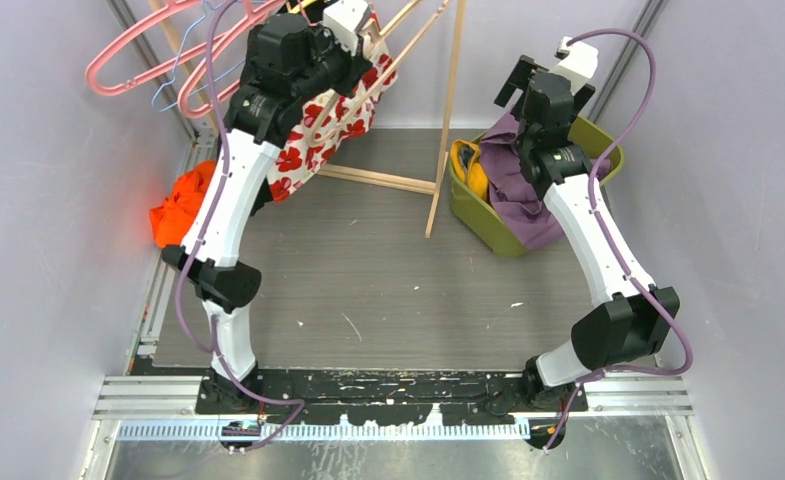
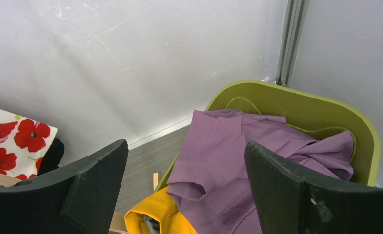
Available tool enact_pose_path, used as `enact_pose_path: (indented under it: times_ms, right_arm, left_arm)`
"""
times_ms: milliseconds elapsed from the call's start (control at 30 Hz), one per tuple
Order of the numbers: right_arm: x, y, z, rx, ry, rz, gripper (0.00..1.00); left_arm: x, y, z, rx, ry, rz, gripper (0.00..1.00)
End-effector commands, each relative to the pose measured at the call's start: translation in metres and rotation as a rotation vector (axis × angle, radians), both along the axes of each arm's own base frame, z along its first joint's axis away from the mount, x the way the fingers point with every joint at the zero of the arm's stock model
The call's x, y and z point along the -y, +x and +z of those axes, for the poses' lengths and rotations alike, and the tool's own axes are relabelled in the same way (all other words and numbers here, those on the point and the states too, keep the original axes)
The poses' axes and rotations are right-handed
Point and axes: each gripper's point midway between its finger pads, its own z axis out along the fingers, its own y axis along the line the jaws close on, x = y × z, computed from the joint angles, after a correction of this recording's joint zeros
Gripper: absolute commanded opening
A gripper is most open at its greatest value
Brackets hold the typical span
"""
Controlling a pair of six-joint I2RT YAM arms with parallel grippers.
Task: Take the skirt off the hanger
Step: Place the hanger at the clothesline.
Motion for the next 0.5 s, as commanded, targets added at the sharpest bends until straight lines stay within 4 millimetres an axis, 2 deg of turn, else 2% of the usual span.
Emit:
enact_pose_path:
  times_ms: [0, 267, 467]
  right_arm:
    - [-0.002, -0.004, 0.048, 0.135, 0.037, 0.002, 0.94]
    - [0.0, -0.005, 0.055, 0.148, 0.019, -0.001, 0.93]
    - [0.0, -0.007, 0.057, 0.152, 0.023, 0.001, 0.93]
  left_arm:
    - [0.004, 0.005, 0.041, 0.1, -0.115, -0.029, 0.0]
    - [-0.001, 0.018, 0.054, 0.129, -0.184, -0.019, 0.0]
    - [0.003, 0.022, 0.058, 0.124, -0.245, -0.054, 0.0]
